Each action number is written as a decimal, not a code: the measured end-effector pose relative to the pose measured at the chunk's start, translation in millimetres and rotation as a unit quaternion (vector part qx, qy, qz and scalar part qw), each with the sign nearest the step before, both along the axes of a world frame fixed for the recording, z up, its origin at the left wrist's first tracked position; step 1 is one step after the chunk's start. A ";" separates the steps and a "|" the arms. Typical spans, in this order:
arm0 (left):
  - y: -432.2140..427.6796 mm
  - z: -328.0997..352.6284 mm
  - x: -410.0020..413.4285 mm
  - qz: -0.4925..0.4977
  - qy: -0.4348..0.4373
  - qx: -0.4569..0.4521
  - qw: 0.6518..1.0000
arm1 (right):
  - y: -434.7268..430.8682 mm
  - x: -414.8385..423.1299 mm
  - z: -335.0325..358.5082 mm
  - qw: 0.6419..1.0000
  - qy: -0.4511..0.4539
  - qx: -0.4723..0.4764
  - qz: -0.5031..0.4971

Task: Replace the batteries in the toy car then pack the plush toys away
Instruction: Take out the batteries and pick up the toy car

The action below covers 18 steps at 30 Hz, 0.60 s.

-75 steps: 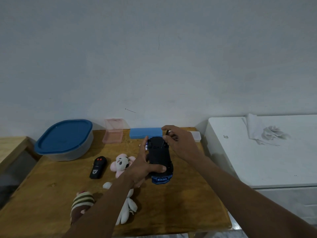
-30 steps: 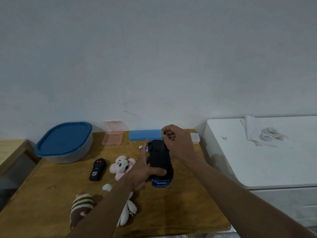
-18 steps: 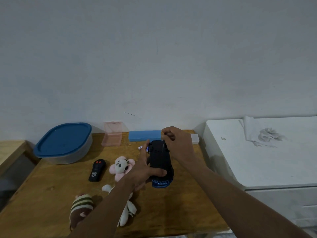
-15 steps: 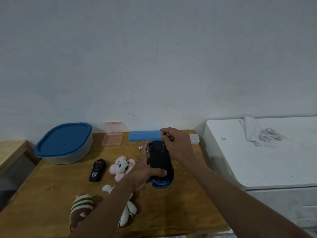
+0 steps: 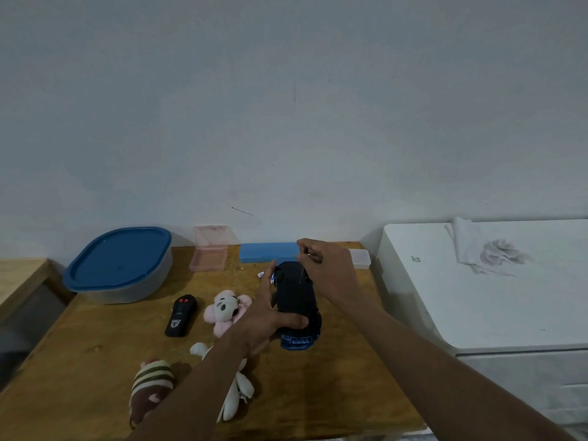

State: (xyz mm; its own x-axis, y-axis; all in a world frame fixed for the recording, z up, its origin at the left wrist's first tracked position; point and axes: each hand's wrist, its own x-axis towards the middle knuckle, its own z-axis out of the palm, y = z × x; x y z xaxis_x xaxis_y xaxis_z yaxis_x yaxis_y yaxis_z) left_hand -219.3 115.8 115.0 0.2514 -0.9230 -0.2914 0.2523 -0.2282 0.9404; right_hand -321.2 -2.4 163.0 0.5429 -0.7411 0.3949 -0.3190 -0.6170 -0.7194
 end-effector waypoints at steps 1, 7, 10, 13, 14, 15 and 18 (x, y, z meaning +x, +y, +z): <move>0.2 -0.7 0.0 -0.001 -0.001 -0.001 1.000 | 0.6 0.2 0.2 1.000 0.001 -0.003 0.000; -0.6 -4.0 3.0 -0.004 0.009 -0.007 1.000 | 5.6 6.0 3.0 1.000 0.004 0.003 0.018; -0.3 -2.6 4.9 -0.002 0.006 -0.007 1.000 | 4.8 5.5 3.1 1.000 -0.001 -0.018 -0.007; 0.8 -2.9 6.6 0.001 0.009 -0.008 1.000 | 5.8 5.1 3.5 1.000 -0.002 -0.001 -0.001; 0.8 -3.6 7.4 0.001 0.011 -0.008 1.000 | 6.4 5.6 3.4 1.000 -0.001 0.011 0.005; 1.0 -4.0 8.0 0.000 0.013 -0.009 1.000 | 7.5 6.4 3.7 1.000 0.000 0.016 0.011; 0.4 -4.5 8.3 -0.007 0.017 -0.008 1.000 | 10.5 9.2 4.8 1.000 0.004 -0.001 0.006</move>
